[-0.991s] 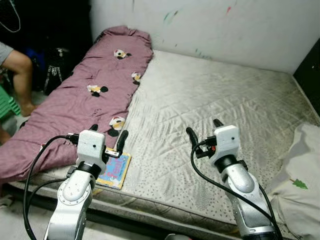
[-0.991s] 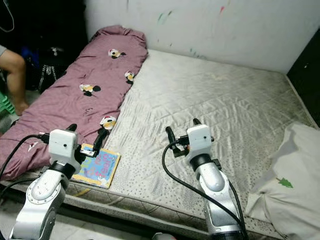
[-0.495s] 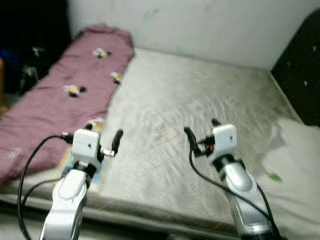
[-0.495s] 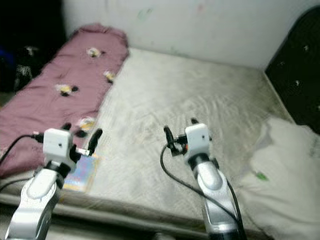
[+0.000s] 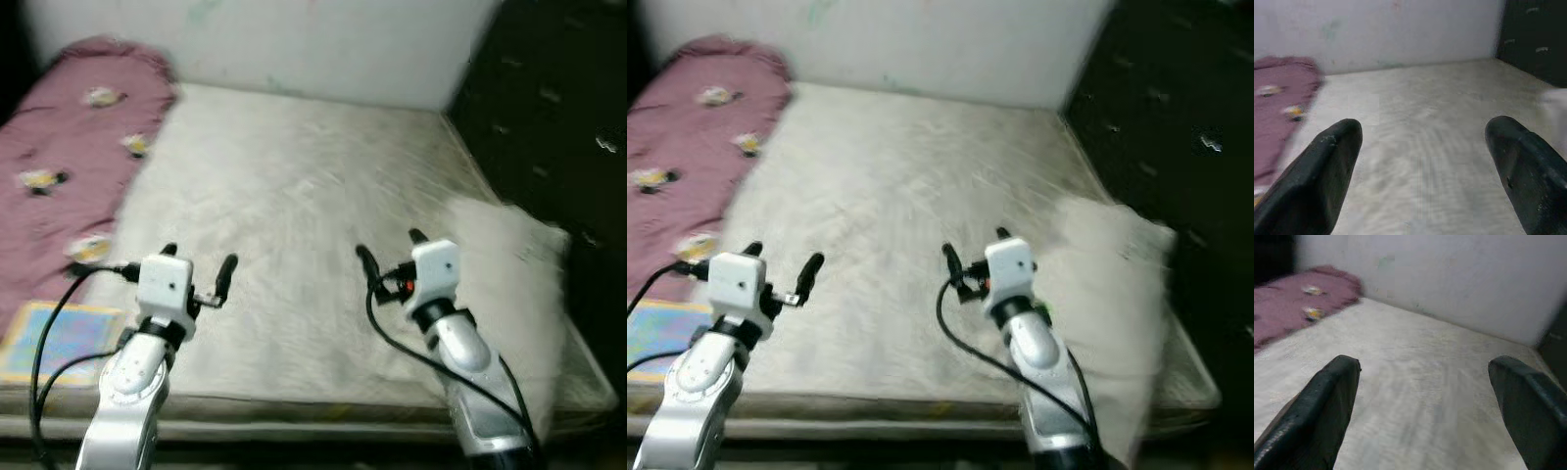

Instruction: Clean up the room

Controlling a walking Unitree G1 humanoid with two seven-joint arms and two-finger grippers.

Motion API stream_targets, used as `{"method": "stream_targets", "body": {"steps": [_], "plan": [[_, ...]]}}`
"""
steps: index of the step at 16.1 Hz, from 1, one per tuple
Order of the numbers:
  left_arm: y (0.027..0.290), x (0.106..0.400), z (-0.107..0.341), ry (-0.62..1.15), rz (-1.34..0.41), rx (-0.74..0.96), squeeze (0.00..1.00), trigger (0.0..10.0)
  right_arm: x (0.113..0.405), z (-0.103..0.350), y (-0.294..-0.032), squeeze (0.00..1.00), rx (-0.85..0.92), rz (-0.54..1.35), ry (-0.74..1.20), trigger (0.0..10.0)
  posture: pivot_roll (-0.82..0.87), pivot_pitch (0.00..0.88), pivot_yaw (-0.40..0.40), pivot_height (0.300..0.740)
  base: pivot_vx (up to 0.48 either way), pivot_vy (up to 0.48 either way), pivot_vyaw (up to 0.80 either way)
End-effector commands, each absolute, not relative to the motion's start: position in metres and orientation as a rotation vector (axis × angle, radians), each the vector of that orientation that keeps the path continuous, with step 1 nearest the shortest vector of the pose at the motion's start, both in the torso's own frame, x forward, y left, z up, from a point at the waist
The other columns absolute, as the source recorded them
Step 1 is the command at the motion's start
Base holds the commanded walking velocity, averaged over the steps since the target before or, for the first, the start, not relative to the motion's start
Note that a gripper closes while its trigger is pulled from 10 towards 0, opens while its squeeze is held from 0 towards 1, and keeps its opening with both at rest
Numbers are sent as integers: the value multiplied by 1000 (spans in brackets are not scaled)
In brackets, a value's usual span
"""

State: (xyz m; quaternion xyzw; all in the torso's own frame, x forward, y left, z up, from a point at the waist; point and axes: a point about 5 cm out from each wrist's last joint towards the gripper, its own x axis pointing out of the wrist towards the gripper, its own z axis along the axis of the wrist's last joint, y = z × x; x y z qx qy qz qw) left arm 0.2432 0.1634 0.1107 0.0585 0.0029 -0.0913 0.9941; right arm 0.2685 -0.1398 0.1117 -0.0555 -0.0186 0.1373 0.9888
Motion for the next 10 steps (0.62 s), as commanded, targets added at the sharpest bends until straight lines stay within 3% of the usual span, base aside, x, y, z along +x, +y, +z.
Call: {"method": "stream_targets", "body": {"steps": [1, 10], "plan": [[159, 243, 112, 2, -209, 117, 0, 10000, 267, 111, -144, 0, -106, 264, -32, 10000, 6, 0, -91, 740, 0, -315, -438], [158, 243, 113, -3, -206, 116, 0, 10000, 267, 111, -143, 0, -110, 270, -32, 10000, 7, 0, -94, 740, 0, -281, 0]]}}
